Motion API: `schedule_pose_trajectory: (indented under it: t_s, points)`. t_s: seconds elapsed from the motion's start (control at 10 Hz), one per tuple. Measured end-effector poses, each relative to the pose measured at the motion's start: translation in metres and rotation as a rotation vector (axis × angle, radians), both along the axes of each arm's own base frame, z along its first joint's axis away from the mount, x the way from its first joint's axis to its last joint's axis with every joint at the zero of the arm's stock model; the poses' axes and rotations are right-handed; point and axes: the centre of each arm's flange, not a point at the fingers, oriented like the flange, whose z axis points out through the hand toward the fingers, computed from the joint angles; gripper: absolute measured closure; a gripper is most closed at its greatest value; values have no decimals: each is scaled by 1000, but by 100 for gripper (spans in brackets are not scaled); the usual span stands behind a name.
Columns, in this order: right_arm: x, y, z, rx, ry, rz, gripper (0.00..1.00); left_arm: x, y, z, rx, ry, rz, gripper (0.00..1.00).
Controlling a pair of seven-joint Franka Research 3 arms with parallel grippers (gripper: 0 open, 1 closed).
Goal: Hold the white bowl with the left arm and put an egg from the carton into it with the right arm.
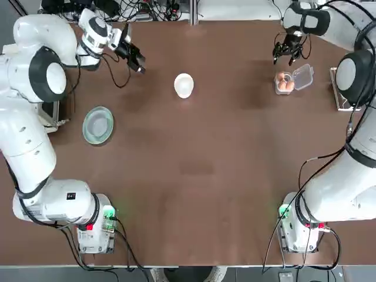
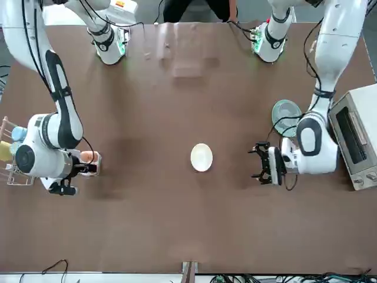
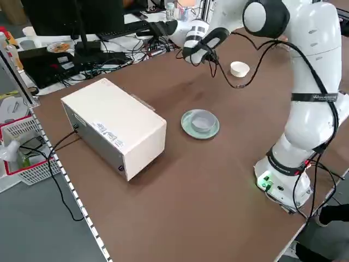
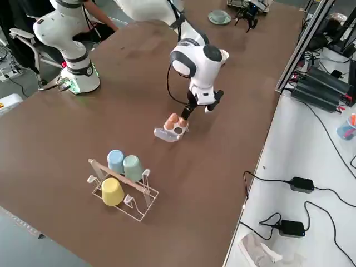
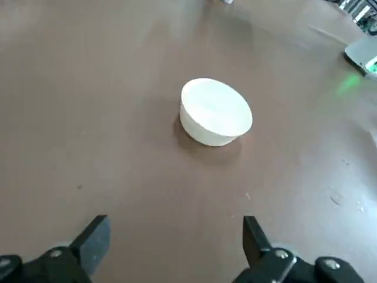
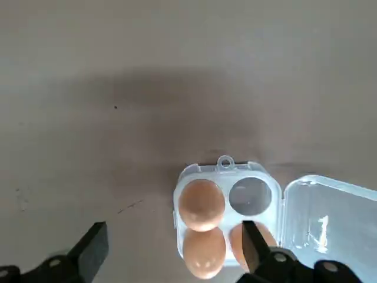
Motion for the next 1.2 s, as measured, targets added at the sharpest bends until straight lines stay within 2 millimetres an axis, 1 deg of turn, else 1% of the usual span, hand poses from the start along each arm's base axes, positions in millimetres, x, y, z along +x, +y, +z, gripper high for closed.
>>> schedule_pose_trajectory:
  t_s: [0.1,0.2,0.3,0.4,0.5,0.6,0.8,0.9,1.0,1.2]
  points:
    - [-2,-6,-4,4,3,10,0,-5,-17,-17,-12,-20,-37,1]
    - [-5,-9,-8,7,8,19,0,-10,-29,-32,-24,-26,-65,1]
    - [-8,-10,-11,10,14,29,0,-14,-36,-43,-28,-27,-77,1]
    - [-11,-9,-16,11,14,36,0,-14,-40,-49,-26,-34,-82,1]
    - [-14,-9,-18,10,6,39,0,-13,-43,-48,-29,-41,-86,0]
    - [-14,-10,-16,8,-9,44,0,-10,-47,-44,-32,-55,-86,0]
    - [-12,-15,-3,2,-64,57,0,-3,-49,-37,-33,-98,-92,0]
    - [-12,-16,2,0,-81,61,0,-2,-50,-37,-33,-133,-110,0]
    - [-15,-16,0,-1,-91,62,0,-2,-51,-41,-35,-150,-126,0]
    - [-24,-18,-14,-6,-105,61,0,-2,-55,-45,-40,-173,-148,0]
